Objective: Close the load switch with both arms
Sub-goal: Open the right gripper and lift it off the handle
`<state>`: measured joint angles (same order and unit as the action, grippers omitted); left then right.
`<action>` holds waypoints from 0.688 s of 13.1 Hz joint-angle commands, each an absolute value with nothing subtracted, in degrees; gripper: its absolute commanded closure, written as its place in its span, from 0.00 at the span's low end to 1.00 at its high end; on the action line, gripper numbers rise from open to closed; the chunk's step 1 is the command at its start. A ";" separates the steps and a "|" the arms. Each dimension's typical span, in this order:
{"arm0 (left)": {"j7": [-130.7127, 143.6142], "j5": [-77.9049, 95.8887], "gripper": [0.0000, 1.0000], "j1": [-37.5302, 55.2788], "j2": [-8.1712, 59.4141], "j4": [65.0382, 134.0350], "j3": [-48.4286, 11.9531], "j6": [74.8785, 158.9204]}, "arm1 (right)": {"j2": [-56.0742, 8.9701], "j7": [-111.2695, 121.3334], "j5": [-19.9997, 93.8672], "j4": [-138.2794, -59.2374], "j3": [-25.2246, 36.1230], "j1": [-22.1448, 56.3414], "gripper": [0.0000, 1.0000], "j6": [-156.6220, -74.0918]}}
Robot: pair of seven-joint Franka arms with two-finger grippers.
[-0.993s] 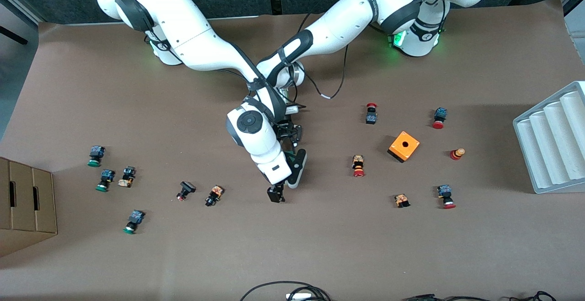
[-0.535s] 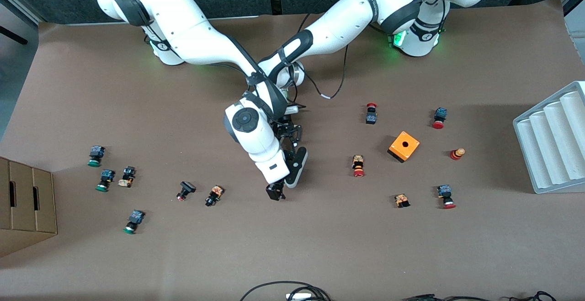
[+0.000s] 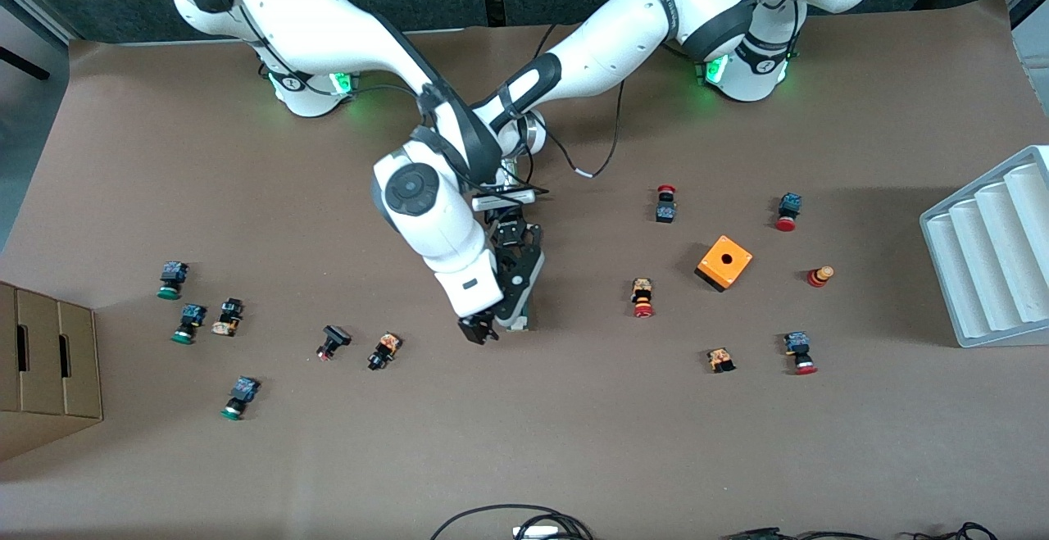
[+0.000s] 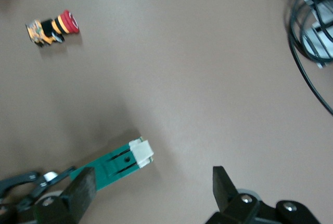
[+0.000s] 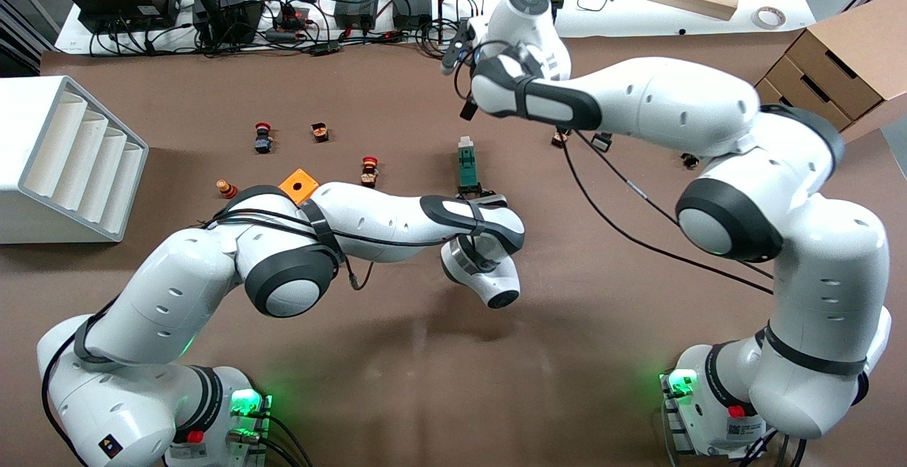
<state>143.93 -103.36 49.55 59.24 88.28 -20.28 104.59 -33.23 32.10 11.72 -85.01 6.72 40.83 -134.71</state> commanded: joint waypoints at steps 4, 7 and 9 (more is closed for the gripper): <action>144.76 -103.10 0.72 50.10 59.15 87.80 -19.95 104.41 | -27.25 21.39 13.45 -86.48 6.59 39.99 0.00 -126.67; 144.76 -103.10 0.72 50.10 59.15 87.80 -19.95 104.41 | -24.70 16.62 13.45 -86.48 6.50 37.45 0.00 -121.74; 144.76 -103.10 0.72 50.10 59.15 87.80 -19.95 104.41 | -22.69 16.61 13.45 -86.48 6.42 35.86 0.00 -119.55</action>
<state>143.93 -103.36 49.55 59.24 88.28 -20.28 104.59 -25.91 17.13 11.75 -85.10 6.87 37.63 -122.33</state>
